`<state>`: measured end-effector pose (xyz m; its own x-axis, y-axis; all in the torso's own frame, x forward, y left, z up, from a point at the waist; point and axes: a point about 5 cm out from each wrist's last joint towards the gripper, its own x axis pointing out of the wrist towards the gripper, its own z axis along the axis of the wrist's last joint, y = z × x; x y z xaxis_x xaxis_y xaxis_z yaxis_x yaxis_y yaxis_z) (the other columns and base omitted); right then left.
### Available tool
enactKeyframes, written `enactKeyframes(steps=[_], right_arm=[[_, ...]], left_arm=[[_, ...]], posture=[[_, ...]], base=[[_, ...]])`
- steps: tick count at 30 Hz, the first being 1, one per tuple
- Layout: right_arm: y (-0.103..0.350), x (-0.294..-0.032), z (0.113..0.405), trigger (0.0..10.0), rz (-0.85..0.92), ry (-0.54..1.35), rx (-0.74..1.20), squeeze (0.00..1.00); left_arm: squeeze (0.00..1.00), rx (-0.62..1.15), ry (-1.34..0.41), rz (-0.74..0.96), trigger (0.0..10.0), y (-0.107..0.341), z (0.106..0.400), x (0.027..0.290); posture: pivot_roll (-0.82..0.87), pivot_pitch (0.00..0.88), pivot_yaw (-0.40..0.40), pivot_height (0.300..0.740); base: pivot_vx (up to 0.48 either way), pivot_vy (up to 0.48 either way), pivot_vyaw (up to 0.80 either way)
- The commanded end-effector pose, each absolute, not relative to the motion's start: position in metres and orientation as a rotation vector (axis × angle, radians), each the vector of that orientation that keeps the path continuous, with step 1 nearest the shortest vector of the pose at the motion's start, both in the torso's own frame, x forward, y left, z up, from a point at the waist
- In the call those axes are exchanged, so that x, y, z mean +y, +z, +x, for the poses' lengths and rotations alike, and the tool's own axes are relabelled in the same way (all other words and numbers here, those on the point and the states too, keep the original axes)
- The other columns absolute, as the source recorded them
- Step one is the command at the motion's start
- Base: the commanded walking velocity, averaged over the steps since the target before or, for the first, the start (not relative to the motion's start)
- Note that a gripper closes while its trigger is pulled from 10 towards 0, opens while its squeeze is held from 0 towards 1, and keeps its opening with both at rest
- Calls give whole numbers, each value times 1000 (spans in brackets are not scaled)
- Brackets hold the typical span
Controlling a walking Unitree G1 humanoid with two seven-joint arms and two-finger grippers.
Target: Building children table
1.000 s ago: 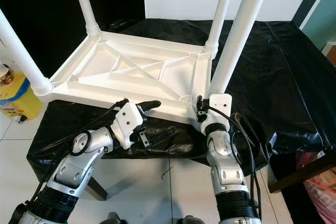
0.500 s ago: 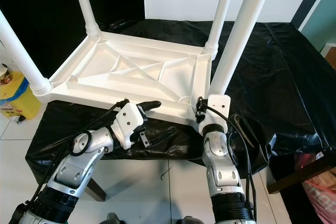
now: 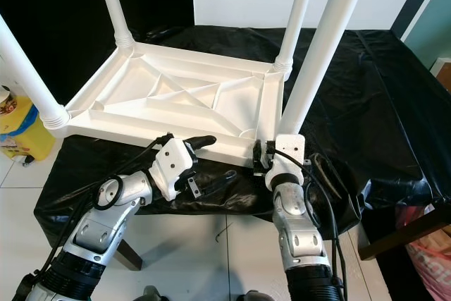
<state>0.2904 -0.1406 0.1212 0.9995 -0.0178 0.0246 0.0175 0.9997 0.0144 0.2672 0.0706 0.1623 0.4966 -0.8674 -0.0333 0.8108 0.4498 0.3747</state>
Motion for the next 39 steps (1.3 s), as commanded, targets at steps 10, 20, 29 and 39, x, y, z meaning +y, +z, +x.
enactKeyframes(steps=[10,20,29,39], right_arm=[[127,-162,293,10000,-22,201,-63,216],[126,-164,303,10000,-91,432,-51,0],[116,-165,310,0,-144,513,-15,0],[105,-173,312,10000,-144,452,26,0]], left_arm=[[0,-181,-1003,369,10000,163,268,70],[0,-183,-995,372,10000,164,270,72],[0,-186,-992,378,10000,165,272,73],[0,-182,-989,382,10000,165,271,75]], posture=[[-9,39,-60,740],[-4,41,-53,740],[2,42,-45,740],[2,48,-41,740]], base=[[0,0,0],[0,0,0],[0,0,0],[0,0,0]])
